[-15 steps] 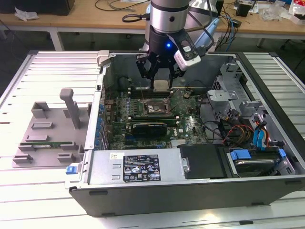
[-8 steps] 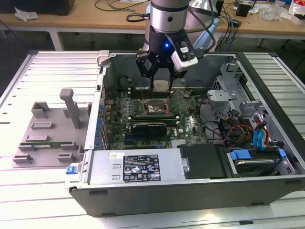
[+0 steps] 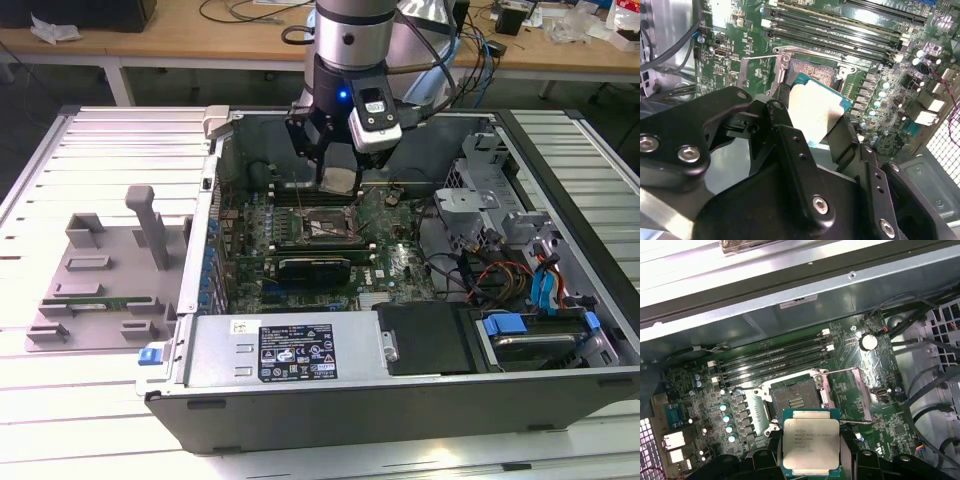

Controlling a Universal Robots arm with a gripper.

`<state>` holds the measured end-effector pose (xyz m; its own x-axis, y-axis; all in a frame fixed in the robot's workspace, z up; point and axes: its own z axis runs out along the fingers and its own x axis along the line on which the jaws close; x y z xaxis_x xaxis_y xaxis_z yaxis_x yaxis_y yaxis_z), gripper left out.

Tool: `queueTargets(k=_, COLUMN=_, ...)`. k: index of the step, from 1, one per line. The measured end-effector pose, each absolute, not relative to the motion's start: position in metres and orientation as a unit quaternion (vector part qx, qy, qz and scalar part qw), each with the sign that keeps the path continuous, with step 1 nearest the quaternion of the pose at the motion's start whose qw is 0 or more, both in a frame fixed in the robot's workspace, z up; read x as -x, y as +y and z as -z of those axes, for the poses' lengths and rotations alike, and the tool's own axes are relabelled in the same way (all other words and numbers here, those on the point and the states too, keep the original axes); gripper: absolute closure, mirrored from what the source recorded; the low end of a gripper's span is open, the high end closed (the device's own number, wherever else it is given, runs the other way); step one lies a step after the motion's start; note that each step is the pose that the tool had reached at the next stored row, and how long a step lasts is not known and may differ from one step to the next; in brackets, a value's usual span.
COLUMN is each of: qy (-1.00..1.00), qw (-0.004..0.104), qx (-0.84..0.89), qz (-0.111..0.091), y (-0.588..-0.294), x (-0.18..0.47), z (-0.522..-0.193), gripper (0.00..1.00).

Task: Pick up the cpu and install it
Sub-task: 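Place the cpu into insertion slot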

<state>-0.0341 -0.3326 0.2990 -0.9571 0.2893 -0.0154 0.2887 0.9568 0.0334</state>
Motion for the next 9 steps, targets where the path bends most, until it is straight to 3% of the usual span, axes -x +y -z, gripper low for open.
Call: queueTargets(k=9, qy=0.973, qw=0.011, qx=-0.229, qz=-0.015, y=-0.3326, x=0.0341, z=-0.2981, gripper=0.45)
